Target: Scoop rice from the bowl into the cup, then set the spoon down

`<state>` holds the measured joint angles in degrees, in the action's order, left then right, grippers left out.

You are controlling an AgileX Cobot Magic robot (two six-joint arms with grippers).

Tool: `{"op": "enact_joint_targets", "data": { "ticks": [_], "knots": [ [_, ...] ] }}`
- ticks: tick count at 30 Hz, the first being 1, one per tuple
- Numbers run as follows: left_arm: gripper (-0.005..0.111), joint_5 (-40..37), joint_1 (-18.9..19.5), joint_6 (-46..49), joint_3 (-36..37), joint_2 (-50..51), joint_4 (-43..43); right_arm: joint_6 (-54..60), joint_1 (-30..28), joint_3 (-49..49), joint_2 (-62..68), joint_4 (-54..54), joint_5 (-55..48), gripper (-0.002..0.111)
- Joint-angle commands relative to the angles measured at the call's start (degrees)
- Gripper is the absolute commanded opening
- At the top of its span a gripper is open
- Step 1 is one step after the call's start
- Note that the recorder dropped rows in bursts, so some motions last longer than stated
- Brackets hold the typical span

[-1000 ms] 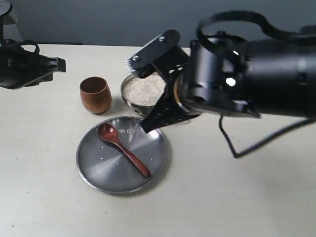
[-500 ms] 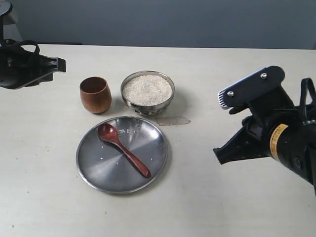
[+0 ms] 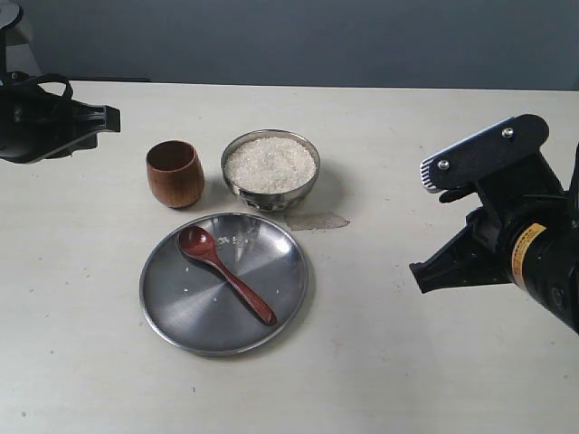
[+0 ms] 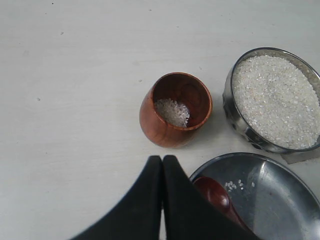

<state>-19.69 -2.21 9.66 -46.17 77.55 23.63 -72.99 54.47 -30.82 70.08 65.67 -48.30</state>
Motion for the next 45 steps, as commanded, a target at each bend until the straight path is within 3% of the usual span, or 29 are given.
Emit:
{"op": "enact_joint_targets", "data": {
  "ticks": [1,8,20,28,45],
  "knots": [
    [0.0,0.35,-0.15,-0.03,-0.2,0.07,-0.16,0.17,-0.16,0.2,-0.58,0.65,-0.39,0.0],
    [0.0,0.35,-0.15,-0.03,-0.2,0.07,-0.16,-8.86,-2.7,0.2,-9.06,-4.48,4.64,0.0],
    [0.0,0.46,-0.15,-0.03,-0.2,0.07,-0.16,-6.71,-27.59,3.38,-26.87,-3.58,29.04,0.0],
    [0.0,0.46,-0.15,-0.03,-0.2,0.07,-0.16,-5.39,-35.88,9.88,-36.27,-2.88,35.4,0.0],
    [0.0,0.46,-0.15,-0.03,-0.2,0.07,-0.16,-4.85,-37.82,12.99,-40.07,-2.79,42.63,0.0]
  ]
}}
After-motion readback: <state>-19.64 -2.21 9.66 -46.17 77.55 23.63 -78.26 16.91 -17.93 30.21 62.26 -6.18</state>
